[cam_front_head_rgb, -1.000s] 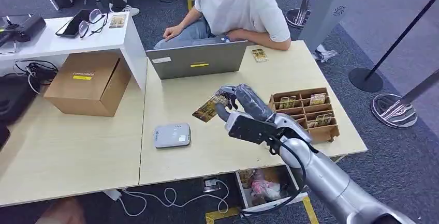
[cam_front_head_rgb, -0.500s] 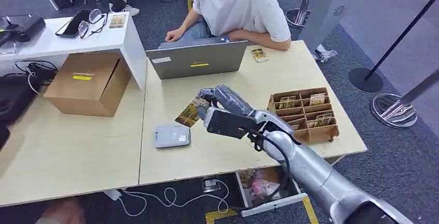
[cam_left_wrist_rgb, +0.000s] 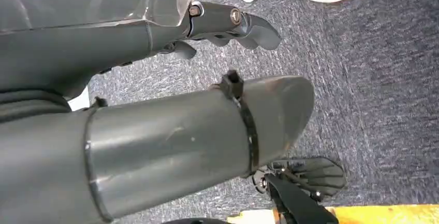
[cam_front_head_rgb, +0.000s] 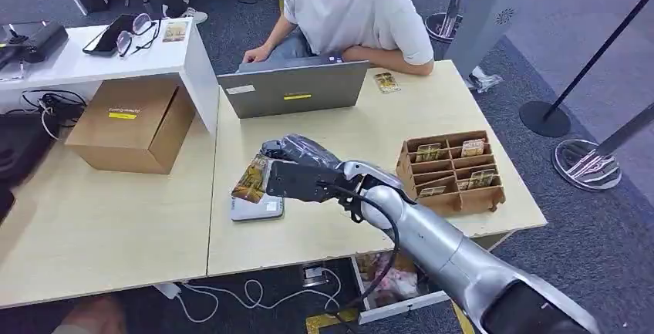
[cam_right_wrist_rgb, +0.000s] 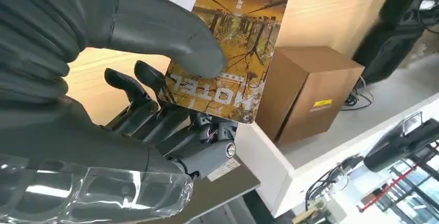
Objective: Pass the card to the sensor for recognition and then transmit it.
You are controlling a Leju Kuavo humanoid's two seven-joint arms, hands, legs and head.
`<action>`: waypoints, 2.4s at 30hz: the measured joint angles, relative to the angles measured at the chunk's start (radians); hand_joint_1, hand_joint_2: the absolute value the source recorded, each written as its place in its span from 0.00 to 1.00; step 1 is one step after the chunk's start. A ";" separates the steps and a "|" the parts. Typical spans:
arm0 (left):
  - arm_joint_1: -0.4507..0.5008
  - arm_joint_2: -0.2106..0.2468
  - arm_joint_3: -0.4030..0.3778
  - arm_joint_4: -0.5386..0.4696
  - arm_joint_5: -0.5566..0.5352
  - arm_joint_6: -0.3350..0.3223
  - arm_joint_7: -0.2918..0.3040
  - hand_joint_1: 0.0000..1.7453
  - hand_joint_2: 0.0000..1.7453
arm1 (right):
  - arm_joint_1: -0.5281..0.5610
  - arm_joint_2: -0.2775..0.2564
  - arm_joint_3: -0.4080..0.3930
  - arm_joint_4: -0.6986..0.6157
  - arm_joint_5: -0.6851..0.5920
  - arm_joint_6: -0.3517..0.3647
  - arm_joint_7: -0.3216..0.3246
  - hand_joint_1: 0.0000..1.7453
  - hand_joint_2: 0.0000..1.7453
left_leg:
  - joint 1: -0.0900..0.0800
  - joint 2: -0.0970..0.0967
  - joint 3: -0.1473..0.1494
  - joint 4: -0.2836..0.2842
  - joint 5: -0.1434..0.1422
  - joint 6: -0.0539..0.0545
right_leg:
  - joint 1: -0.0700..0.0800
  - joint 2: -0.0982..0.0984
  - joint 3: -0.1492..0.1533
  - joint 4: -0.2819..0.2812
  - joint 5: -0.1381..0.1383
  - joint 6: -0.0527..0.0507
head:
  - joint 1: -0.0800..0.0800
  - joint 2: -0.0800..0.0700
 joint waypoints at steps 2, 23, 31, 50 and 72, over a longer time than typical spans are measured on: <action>0.000 0.000 0.006 0.000 0.000 0.003 0.002 0.00 0.00 | -0.017 0.019 0.006 0.027 -0.007 0.002 0.008 1.00 1.00 | 0.000 0.000 0.000 0.000 0.000 0.000 | 0.000 0.000 0.000 0.000 0.000 0.000 | 0.000 0.000; 0.000 0.015 0.031 0.000 -0.013 -0.020 0.061 0.00 0.00 | -0.120 0.162 0.018 0.272 -0.211 0.019 0.205 1.00 1.00 | 0.000 0.000 0.000 0.000 0.001 -0.001 | 0.001 0.000 0.000 0.000 0.000 0.000 | 0.000 0.000; 0.000 0.015 0.032 0.000 -0.029 -0.026 0.050 0.00 0.00 | -0.135 0.166 0.015 0.320 -0.232 -0.001 0.222 1.00 1.00 | 0.000 0.000 0.001 0.000 0.001 -0.001 | 0.001 0.000 0.000 0.000 0.000 0.000 | 0.000 0.000; -0.006 0.001 0.032 0.000 -0.063 0.000 -0.008 0.00 0.00 | -0.114 0.124 -0.013 0.441 -0.233 -0.100 0.233 1.00 1.00 | 0.000 0.000 0.001 0.000 0.001 -0.001 | 0.001 0.000 0.000 0.000 0.000 0.000 | 0.000 0.000; -0.028 0.008 0.032 0.000 -0.084 -0.022 -0.017 0.00 0.00 | -0.173 0.138 -0.053 0.549 -0.210 -0.127 0.287 1.00 1.00 | 0.001 0.000 0.001 0.000 0.001 -0.001 | 0.001 0.000 0.000 0.000 0.001 -0.001 | 0.000 0.000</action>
